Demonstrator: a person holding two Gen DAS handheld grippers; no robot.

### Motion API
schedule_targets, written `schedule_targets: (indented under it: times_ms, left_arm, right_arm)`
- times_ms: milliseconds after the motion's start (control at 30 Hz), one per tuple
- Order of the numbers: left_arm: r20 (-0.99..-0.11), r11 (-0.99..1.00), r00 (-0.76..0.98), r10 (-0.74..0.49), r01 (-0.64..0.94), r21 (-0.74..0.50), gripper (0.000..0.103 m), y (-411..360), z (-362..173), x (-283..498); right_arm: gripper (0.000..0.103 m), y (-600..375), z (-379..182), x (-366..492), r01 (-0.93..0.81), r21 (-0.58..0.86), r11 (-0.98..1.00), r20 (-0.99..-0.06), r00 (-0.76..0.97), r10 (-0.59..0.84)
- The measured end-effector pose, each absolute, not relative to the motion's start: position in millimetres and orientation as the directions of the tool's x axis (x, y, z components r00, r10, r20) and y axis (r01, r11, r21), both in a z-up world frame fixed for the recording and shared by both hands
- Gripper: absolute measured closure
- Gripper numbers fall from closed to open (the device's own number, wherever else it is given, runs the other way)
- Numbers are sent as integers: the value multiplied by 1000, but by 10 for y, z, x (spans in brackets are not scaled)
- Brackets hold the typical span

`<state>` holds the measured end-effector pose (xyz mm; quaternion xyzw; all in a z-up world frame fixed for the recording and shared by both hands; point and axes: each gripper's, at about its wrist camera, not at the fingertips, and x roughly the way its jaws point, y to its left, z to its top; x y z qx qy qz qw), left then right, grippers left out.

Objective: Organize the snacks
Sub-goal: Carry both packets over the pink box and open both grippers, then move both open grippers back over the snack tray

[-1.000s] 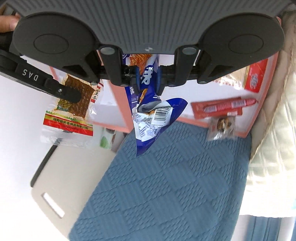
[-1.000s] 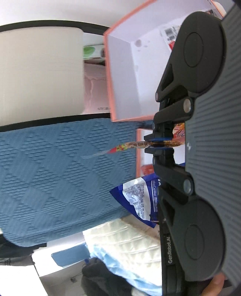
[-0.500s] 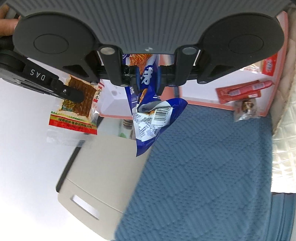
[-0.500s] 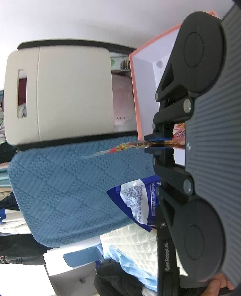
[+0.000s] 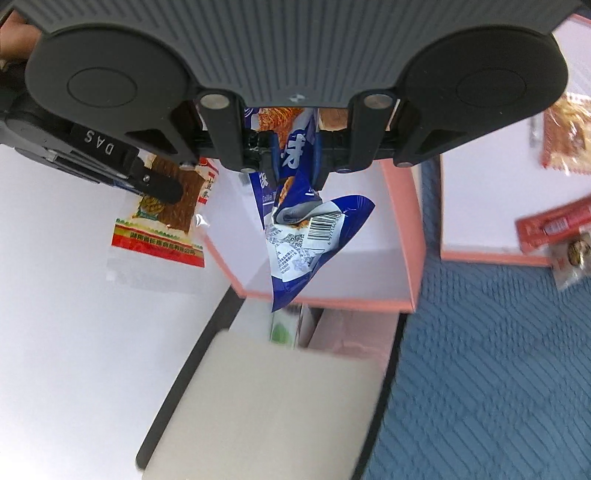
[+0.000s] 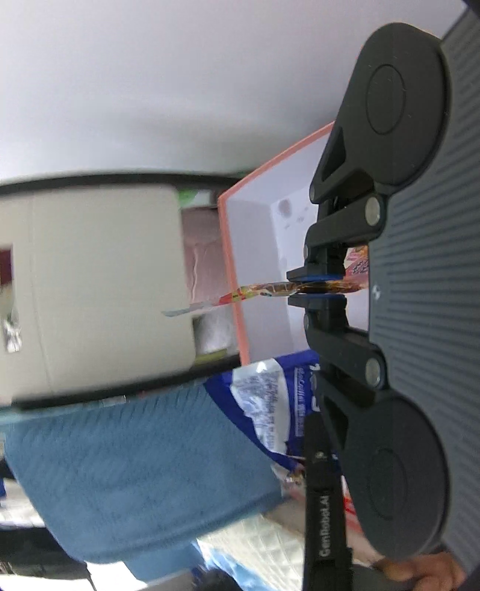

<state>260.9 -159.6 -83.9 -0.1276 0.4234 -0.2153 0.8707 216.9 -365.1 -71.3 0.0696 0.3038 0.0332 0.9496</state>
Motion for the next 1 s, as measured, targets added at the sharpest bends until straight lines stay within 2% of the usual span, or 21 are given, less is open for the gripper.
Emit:
schedule_targets:
  times_ms: [200,567,633,700,733,800,867,900,933,1000]
  left_arm:
    - [-727,884,503,-467,246,-397,83,-1847,-1101,2690]
    - [-744,887,483,-462,230,-401,82,-1901,-1266,2792]
    - [-742,886,486,-462,229,-402,74,-1884,-1263,2793]
    - [-736,884,492,-465,224,-410,42,-1857,-1262,2799]
    - [-733,890,506,-455,219,-401,37,-1836,-1238,2781]
    - [-724,895,528,-444,226,-384,35,-1799,-1191,2739]
    - [-714,893,538,-448,234,-384,35,-1749,-1135,2695]
    - [-708,895,548,-445,235,-380,35,-1712,-1095,2661]
    - [-704,897,557,-441,236,-375,35,-1685,-1067,2633]
    - [-691,901,581,-430,231,-366,35,-1602,-988,2548]
  right_arm:
    - [93,-3877,-1114,2291,-18,160,987,-641,758,118]
    - [92,-4022,-1514,2550,-20,200,980,-690,707,155]
    - [92,-4081,-1544,2519,-16,199,980,-693,705,152]
    - [91,-4098,-1543,2525,-16,202,979,-694,703,155]
    - [91,-4108,-1538,2532,-11,204,979,-695,702,153]
    - [91,-4112,-1530,2563,5,203,979,-700,700,141]
    - [70,-4126,-1504,2544,19,209,978,-696,705,135]
    - [47,-4129,-1482,2525,22,216,976,-688,713,136]
    - [40,-4131,-1462,2487,18,221,975,-676,723,140]
    - [42,-4091,-1402,2444,2,215,977,-662,736,144]
